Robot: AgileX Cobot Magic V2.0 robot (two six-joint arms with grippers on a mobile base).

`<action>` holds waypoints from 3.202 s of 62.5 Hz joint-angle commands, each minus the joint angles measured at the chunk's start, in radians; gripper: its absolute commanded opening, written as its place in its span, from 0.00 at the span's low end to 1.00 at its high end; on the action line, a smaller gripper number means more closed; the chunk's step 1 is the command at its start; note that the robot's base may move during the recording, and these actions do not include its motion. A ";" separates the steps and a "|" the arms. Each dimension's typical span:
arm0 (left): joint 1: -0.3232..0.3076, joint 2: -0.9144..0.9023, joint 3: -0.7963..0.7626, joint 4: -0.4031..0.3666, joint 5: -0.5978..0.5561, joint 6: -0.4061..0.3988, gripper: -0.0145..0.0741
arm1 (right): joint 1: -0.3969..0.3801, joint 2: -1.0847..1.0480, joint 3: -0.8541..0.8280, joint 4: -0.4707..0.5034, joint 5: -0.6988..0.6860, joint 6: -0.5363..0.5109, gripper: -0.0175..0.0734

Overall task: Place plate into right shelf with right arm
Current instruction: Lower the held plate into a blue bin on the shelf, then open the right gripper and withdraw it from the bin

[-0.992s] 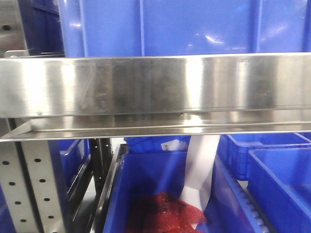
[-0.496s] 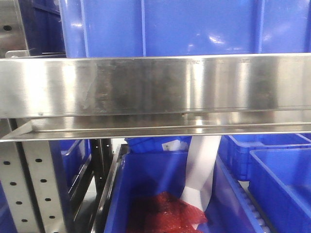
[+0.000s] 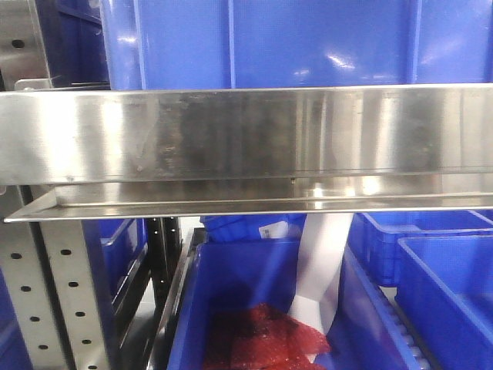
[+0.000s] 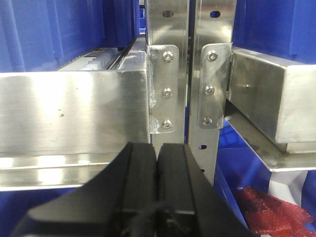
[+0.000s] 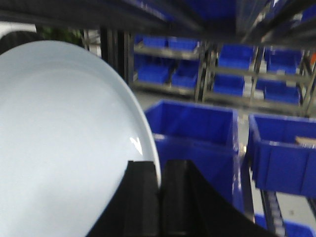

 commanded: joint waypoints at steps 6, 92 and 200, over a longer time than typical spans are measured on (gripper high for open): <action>0.000 -0.009 0.008 -0.008 -0.084 -0.003 0.11 | -0.002 0.169 -0.126 -0.020 -0.064 -0.009 0.22; 0.000 -0.009 0.008 -0.008 -0.084 -0.003 0.11 | -0.070 -0.003 0.031 0.019 -0.004 -0.009 0.34; 0.000 -0.009 0.008 -0.008 -0.084 -0.003 0.11 | -0.415 -1.051 1.375 0.255 -0.462 -0.200 0.22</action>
